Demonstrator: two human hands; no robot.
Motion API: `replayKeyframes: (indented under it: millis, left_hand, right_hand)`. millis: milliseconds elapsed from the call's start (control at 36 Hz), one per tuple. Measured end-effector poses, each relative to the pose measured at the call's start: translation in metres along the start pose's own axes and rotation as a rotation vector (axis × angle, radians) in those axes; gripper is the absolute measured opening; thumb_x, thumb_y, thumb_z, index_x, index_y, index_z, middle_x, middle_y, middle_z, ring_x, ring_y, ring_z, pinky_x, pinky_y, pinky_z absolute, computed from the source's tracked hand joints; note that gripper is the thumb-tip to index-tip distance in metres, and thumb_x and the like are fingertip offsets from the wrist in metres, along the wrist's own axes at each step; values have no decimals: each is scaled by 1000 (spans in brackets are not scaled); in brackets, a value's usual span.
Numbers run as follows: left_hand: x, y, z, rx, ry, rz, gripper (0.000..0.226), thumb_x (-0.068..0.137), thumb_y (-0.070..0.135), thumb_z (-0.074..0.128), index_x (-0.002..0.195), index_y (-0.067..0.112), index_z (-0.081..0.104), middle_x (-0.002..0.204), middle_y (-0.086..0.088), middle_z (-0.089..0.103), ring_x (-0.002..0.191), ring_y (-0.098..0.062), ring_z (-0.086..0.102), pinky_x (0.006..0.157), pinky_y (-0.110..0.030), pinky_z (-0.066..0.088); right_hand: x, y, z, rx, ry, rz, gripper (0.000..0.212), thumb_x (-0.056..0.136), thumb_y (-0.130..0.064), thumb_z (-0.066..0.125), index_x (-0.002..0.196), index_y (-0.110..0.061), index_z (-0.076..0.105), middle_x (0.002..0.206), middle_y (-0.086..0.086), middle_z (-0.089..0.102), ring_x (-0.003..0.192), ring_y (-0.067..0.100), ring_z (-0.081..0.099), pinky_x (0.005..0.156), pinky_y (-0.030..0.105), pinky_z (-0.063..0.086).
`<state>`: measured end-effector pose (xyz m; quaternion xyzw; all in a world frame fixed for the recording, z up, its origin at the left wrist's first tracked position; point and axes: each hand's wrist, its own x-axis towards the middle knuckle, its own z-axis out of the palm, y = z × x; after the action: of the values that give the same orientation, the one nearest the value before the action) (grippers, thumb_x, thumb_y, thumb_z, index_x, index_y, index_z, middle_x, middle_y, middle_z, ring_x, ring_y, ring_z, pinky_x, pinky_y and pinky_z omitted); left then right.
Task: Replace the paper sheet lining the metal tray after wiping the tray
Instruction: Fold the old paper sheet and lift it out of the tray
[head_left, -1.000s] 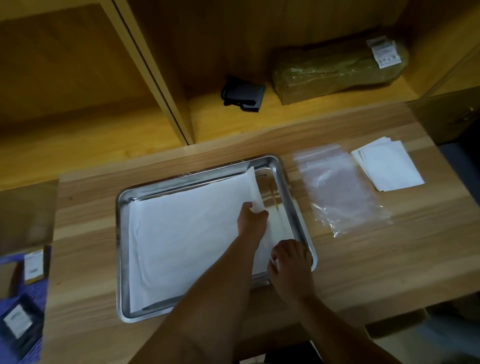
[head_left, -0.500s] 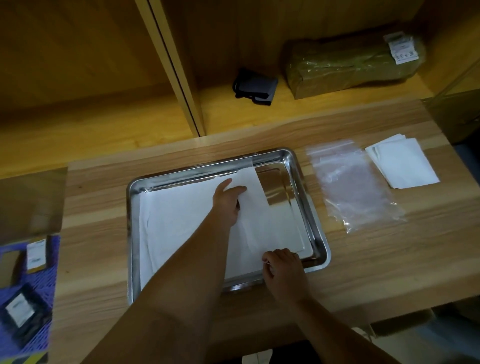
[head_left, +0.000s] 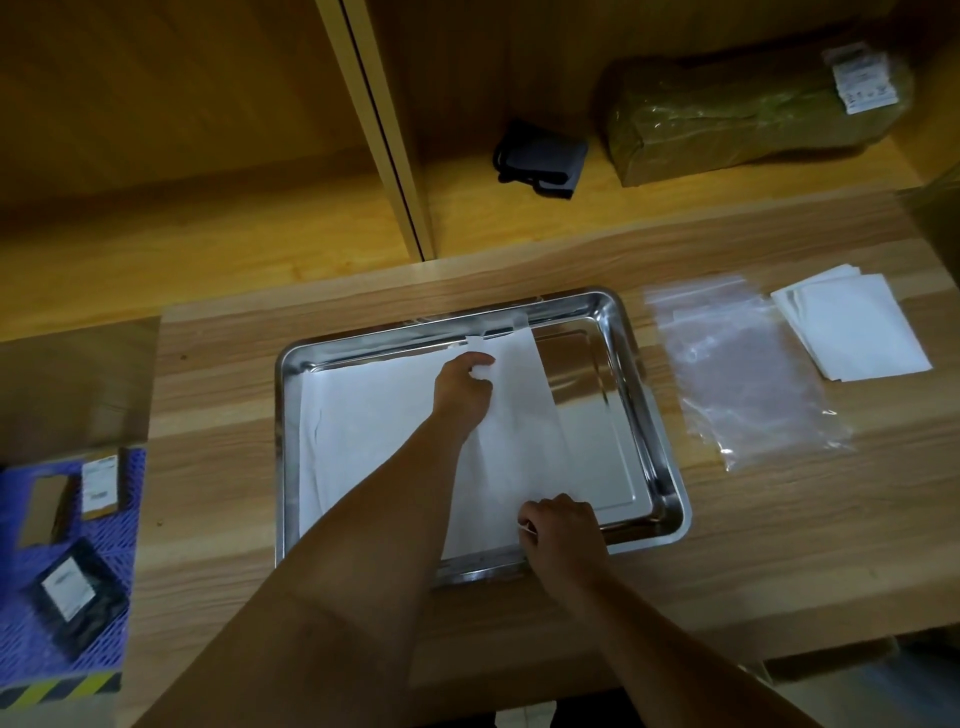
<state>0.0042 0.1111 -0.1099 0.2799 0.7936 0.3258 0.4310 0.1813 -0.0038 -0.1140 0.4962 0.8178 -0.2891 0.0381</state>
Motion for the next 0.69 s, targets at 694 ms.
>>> replayKeyframes:
  millis: [694]
  left_hand:
    - [21,-3,-5,-256,120,-200,62,85,5,71,136,24,43,129,-11,60,106,-26,59,87,-33,50]
  right_hand:
    - [35,36,-25,211,234,521,25,85,-34,68,100,-17,59,97,2,60,86,17,60,78,37,57]
